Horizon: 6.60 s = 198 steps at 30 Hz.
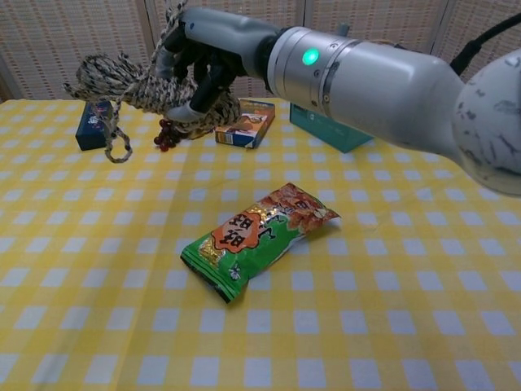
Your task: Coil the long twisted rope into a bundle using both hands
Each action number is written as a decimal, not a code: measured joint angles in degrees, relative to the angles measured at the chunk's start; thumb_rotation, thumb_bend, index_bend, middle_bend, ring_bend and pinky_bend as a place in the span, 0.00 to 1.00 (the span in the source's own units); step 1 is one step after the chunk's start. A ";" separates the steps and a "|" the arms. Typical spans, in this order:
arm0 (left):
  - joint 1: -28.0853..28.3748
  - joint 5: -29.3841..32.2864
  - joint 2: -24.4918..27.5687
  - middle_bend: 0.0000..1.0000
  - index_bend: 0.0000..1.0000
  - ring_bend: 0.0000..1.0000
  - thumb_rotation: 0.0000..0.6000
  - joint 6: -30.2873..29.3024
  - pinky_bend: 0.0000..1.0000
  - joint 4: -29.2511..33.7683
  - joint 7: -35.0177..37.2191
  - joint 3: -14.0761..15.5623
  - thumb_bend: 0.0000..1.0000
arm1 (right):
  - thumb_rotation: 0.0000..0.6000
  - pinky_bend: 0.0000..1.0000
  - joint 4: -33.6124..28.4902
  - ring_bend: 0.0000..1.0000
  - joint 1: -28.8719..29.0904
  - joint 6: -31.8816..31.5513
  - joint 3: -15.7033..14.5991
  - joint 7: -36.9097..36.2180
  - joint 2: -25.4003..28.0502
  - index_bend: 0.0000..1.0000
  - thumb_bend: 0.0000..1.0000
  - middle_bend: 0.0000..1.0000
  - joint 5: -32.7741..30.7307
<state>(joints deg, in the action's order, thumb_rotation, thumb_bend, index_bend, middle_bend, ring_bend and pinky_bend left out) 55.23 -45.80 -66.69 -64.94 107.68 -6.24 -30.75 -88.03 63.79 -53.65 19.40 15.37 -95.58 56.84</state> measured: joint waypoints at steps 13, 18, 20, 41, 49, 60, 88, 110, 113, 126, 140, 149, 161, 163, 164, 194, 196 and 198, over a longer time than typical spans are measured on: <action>-0.35 9.23 -1.02 1.00 0.72 1.00 1.00 2.96 1.00 -8.90 -3.03 3.03 0.36 | 1.00 0.61 3.47 0.55 -5.64 -6.19 -1.01 -18.63 -0.45 0.83 0.38 0.62 15.06; -1.36 9.81 -1.16 1.00 0.72 1.00 1.00 3.73 1.00 -10.92 -3.67 4.75 0.36 | 1.00 0.63 6.66 0.56 -7.10 -9.99 -0.84 -23.82 -2.12 0.85 0.37 0.63 18.48; -1.79 10.20 -1.15 1.00 0.72 1.00 1.00 4.06 1.00 -11.68 -3.82 5.26 0.36 | 1.00 0.63 7.33 0.57 -7.55 -10.99 -0.70 -25.90 -2.62 0.85 0.37 0.64 19.55; -8.10 9.03 0.02 1.00 0.72 1.00 1.00 5.64 1.00 -15.44 -5.64 12.17 0.36 | 1.00 0.64 10.95 0.59 -12.16 -20.76 1.85 -38.21 -3.83 0.86 0.36 0.65 24.91; -10.51 4.86 0.76 1.00 0.72 1.00 1.00 2.68 1.00 -13.64 -4.71 12.61 0.36 | 1.00 0.64 12.97 0.59 -12.54 -21.90 3.43 -36.86 -5.55 0.86 0.38 0.65 23.25; -14.29 -11.29 1.17 1.00 0.72 1.00 1.00 -5.87 1.00 -10.68 -2.31 13.52 0.36 | 1.00 0.64 12.88 0.60 -11.96 -19.69 6.23 -26.65 -7.48 0.86 0.42 0.65 16.51; -15.10 -38.08 3.47 1.00 0.72 1.00 1.00 -12.69 1.00 3.25 5.32 11.92 0.36 | 1.00 0.65 8.71 0.60 -9.57 -12.93 7.83 -8.28 -7.96 0.87 0.45 0.66 6.68; -7.88 -22.68 1.69 1.00 0.72 1.00 1.00 -3.18 1.00 7.78 8.11 4.45 0.36 | 1.00 0.65 4.75 0.60 -5.68 -4.46 5.26 -2.31 -5.52 0.88 0.39 0.66 4.75; -7.08 -20.40 1.56 1.00 0.72 0.99 1.00 -2.19 1.00 7.84 7.53 3.96 0.36 | 1.00 0.65 4.67 0.60 -5.48 -3.82 4.86 -3.60 -5.22 0.88 0.37 0.66 5.94; -5.76 -9.32 1.84 1.00 0.72 0.99 1.00 2.37 1.00 4.01 6.47 3.69 0.36 | 1.00 0.65 5.51 0.58 -7.30 -3.13 1.27 -19.82 -2.47 0.90 0.30 0.68 17.26; -3.89 0.32 2.81 1.00 0.72 0.99 1.00 7.69 1.00 -1.04 2.57 5.83 0.36 | 1.00 0.65 8.20 0.58 -9.64 -9.59 -1.71 -34.50 -1.28 0.91 0.28 0.69 27.27; -2.94 5.92 3.02 1.00 0.71 0.99 1.00 9.23 1.00 -2.48 -1.46 8.42 0.36 | 1.00 0.65 10.40 0.58 -10.96 -15.47 -1.92 -39.54 -2.40 0.91 0.28 0.69 30.10; -3.65 8.41 4.03 1.00 0.72 0.99 1.00 10.55 1.00 -3.07 -3.18 11.31 0.36 | 1.00 0.66 13.03 0.59 -11.27 -21.15 -0.08 -43.83 -5.07 0.91 0.27 0.69 31.46; -3.79 8.61 4.05 1.00 0.72 0.99 1.00 10.66 1.00 -3.17 -3.24 11.61 0.36 | 1.00 0.66 13.28 0.59 -11.27 -21.70 0.14 -44.05 -5.33 0.91 0.27 0.70 31.51; -3.91 8.86 4.10 1.00 0.72 0.99 1.00 10.81 1.00 -3.30 -3.41 11.99 0.36 | 1.00 0.66 13.39 0.59 -11.30 -22.07 0.31 -44.14 -5.50 0.91 0.27 0.70 31.48; -16.46 -7.15 7.72 0.60 0.41 0.53 1.00 6.22 0.68 -6.35 1.23 19.79 0.36 | 1.00 0.66 5.54 0.59 -16.02 -12.98 -3.34 -31.21 7.45 0.91 0.31 0.69 25.05; -17.31 -8.33 7.58 0.55 0.40 0.49 1.00 4.58 0.63 -6.70 0.74 20.13 0.36 | 1.00 0.66 4.94 0.59 -16.44 -11.61 -4.10 -30.46 8.75 0.91 0.31 0.69 24.56; -18.33 -9.80 7.27 0.51 0.39 0.46 1.00 2.51 0.60 -7.21 0.20 20.49 0.36 | 1.00 0.66 4.60 0.59 -16.78 -10.56 -4.75 -29.91 9.71 0.91 0.31 0.69 24.19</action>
<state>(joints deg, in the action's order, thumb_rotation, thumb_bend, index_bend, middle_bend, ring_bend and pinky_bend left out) 36.90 -55.60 -59.42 -62.43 100.48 -6.03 -10.26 -83.43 47.01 -64.21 14.65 -14.54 -85.86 81.03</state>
